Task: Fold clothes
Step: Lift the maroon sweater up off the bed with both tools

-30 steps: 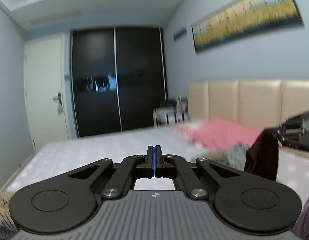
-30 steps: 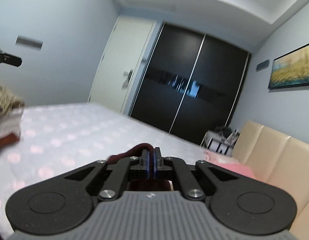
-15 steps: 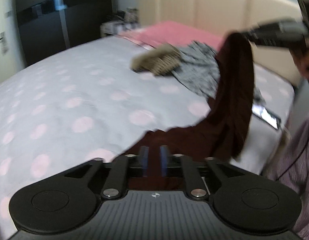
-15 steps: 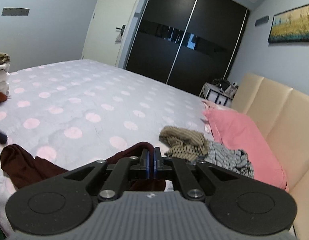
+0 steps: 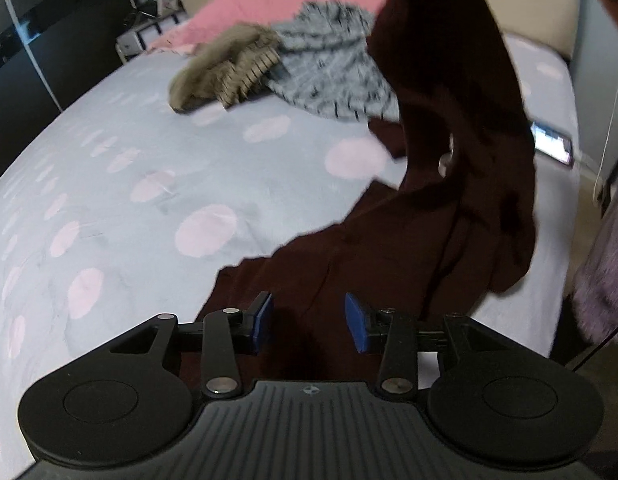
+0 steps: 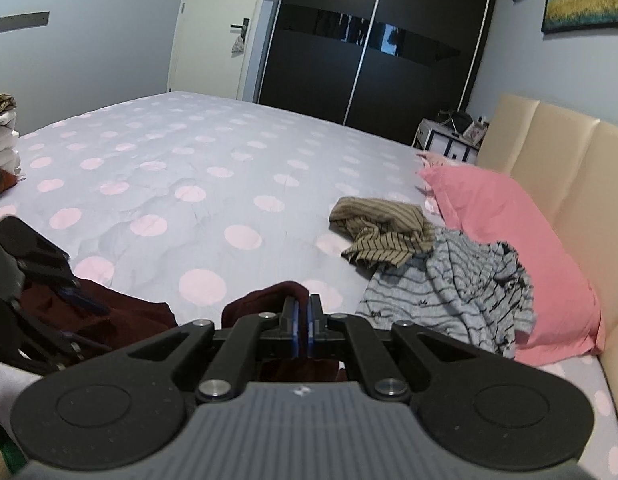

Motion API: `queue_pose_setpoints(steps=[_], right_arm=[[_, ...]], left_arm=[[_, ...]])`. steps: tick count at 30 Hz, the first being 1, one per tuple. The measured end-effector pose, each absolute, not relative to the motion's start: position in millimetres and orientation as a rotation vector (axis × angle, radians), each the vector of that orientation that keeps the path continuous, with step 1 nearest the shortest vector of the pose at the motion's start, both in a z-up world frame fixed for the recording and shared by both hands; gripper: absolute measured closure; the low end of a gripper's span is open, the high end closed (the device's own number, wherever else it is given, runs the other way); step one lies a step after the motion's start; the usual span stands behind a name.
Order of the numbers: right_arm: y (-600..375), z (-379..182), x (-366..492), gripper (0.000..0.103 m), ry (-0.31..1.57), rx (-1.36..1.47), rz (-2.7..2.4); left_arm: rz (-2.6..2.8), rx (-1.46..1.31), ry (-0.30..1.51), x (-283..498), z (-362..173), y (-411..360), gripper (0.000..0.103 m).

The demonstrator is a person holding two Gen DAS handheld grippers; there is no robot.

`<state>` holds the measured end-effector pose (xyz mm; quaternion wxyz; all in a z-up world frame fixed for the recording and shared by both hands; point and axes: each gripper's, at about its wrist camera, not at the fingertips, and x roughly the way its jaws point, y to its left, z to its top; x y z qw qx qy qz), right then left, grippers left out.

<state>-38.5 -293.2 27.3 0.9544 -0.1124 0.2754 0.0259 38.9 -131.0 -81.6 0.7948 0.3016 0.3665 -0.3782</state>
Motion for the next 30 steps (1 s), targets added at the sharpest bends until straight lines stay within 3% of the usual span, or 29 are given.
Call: queue_pose_setpoints(steps=[9,23,30], right_arm=[[-309.6,18.7,-35.0,0.098,0.598,-0.22,0.052],[-317.0,30.3,-39.9,0.098,0.565,-0.203,-0.055],[-281.6,75.6,-57.5,0.098,0.331,-0.251,-0.103]], left_arm=[[-0.778,0.572,0.898,59.1,-97.5,-123.1,0.1],[-0.464,0.189,0.494,32.4,25.9,-18.8,0.102],[-0.311,0.106,0.236,-10.8,106.6,43.4,0.103]])
